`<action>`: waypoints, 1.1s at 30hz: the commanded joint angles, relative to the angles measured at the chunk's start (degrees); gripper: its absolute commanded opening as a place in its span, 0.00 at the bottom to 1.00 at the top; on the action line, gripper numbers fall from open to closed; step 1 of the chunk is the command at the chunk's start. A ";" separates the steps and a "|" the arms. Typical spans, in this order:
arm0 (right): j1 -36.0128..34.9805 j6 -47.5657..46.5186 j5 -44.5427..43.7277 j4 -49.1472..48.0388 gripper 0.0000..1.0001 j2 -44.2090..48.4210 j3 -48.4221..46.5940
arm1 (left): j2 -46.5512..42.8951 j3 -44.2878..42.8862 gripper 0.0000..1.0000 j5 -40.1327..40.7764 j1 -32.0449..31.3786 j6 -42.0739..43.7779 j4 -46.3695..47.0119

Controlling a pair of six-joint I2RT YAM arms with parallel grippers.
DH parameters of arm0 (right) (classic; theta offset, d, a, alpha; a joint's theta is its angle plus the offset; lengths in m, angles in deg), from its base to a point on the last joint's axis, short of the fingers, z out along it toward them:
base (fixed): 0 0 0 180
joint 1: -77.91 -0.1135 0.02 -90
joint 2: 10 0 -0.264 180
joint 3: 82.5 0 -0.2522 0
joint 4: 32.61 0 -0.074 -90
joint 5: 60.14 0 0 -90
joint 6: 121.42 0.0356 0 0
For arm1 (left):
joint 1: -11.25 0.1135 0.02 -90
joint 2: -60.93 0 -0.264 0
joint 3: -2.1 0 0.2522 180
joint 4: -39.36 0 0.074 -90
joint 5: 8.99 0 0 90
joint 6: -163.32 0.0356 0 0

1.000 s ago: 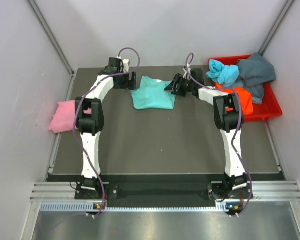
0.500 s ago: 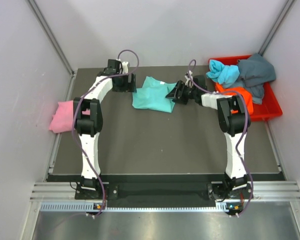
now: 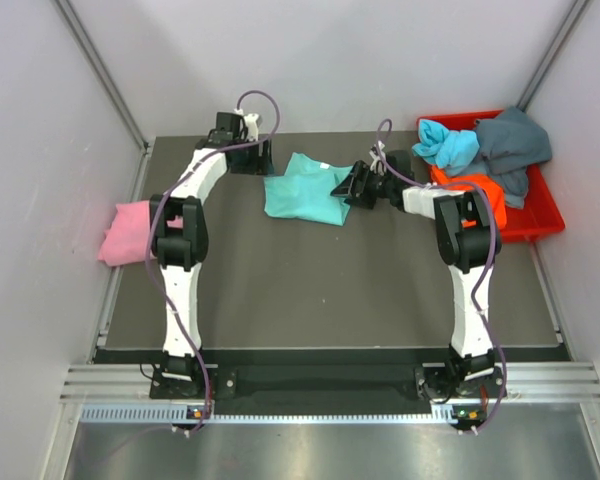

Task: Fold and stack the t-shirts
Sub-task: Fold the tshirt

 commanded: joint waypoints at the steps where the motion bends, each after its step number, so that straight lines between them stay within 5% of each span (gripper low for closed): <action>1: -0.97 -1.02 -1.17 3.37 0.71 1.66 0.55 | 1.35 -2.35 0.76 -1.51 -0.14 -0.27 2.61; 11: -0.97 -0.93 -1.53 3.37 0.71 1.22 -0.59 | 3.37 -2.78 0.66 -3.00 -0.41 -0.36 2.70; 21: -1.05 -2.51 -2.67 4.59 0.73 1.48 -0.68 | 4.43 -3.14 0.00 -7.22 -0.41 0.08 2.61; 33: -1.58 -3.92 -3.20 6.00 0.73 5.79 4.59 | -1.36 5.90 0.00 -17.40 -1.37 -2.55 3.14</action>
